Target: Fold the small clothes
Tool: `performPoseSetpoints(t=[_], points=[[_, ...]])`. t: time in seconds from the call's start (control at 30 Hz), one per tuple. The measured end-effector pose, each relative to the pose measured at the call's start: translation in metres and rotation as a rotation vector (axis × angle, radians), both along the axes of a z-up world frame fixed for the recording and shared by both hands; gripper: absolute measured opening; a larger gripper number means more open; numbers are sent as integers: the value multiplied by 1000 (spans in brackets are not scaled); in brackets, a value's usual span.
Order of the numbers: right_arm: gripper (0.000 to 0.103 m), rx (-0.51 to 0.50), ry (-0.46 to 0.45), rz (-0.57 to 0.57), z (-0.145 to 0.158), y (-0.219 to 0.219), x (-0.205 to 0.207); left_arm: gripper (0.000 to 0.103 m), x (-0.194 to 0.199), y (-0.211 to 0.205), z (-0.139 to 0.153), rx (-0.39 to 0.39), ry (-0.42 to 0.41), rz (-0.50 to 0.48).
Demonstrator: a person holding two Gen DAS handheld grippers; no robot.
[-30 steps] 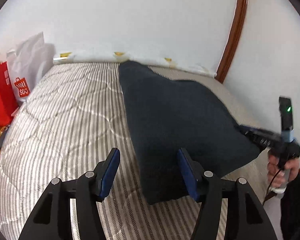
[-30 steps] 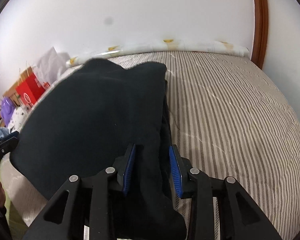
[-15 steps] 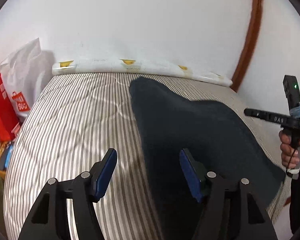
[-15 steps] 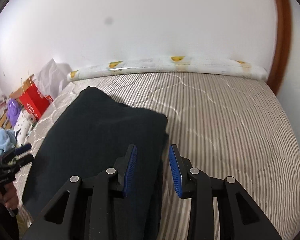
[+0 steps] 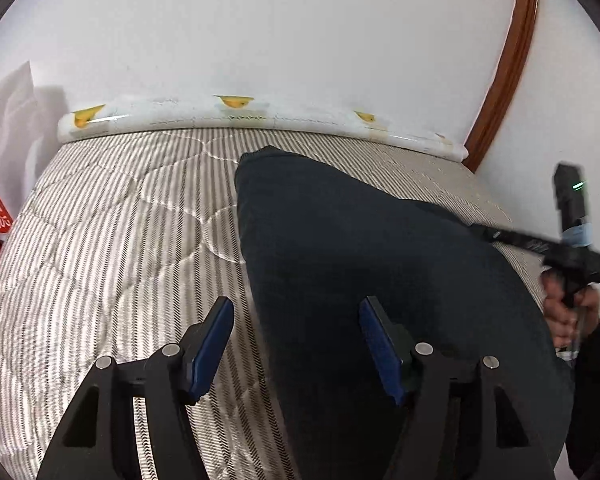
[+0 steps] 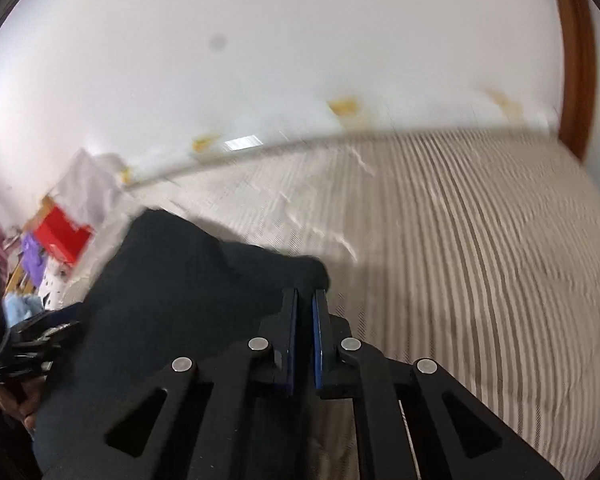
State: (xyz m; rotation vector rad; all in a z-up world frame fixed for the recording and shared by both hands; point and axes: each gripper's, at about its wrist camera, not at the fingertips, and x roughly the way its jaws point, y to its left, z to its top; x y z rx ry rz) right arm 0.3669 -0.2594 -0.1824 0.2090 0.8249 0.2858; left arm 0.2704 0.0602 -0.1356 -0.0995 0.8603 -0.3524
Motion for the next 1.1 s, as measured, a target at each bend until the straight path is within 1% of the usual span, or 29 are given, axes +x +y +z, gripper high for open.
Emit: performPoseSetpoints(t=[0.03, 0.1, 0.17, 0.2, 0.3, 0.37, 0.5, 0.57, 0.7, 0.77, 0.83, 0.87, 0.97, 1.0, 1.03, 1.07, 1.1], points=[[0, -50, 26, -36, -9, 1, 3, 63, -1, -1, 0, 4, -2, -7], [0, -147, 78, -95, -18, 2, 6, 63, -5, 0, 2, 0, -6, -19], [0, -78, 93, -103, -12, -7, -1, 63, -9, 1, 4, -18, -2, -36], [0, -55, 76, -118, -2, -12, -11, 63, -13, 1, 4, -24, -1, -46], [2, -81, 35, -132, 21, -14, -37, 63, -24, -4, 8, -18, -3, -73], [2, -70, 23, -129, 32, -13, -55, 63, -32, -5, 10, -15, -5, -79], [4, -28, 26, -99, 36, -8, -95, 63, -51, -4, 12, -12, 0, -76], [5, -44, 17, -73, 31, 2, -120, 63, -64, -3, 13, -17, 10, -73], [7, -77, 26, -5, 15, 21, -157, 63, -94, -4, 21, -8, 18, -51], [7, -173, 22, 6, 8, 30, -176, 63, -111, -4, 29, -5, 13, -30], [7, -241, 22, -20, 8, 32, -190, 63, -127, -4, 35, -5, 16, 1], [7, -242, 22, -28, 10, 29, -196, 63, -134, -4, 39, -5, 24, 18], [8, -192, 18, -53, 29, 19, -214, 63, -155, -4, 55, -4, 28, 45], [11, -180, 8, -60, 39, 17, -222, 64, -164, -5, 63, 5, 13, 49], [19, -172, -4, -64, 47, 15, -229, 65, -173, -5, 72, 11, -8, 52], [26, -168, -23, -67, 58, 15, -241, 70, -180, -4, 78, 16, -25, 56], [42, -167, -39, -71, 65, 16, -247, 73, -188, -4, 87, 23, -46, 61]])
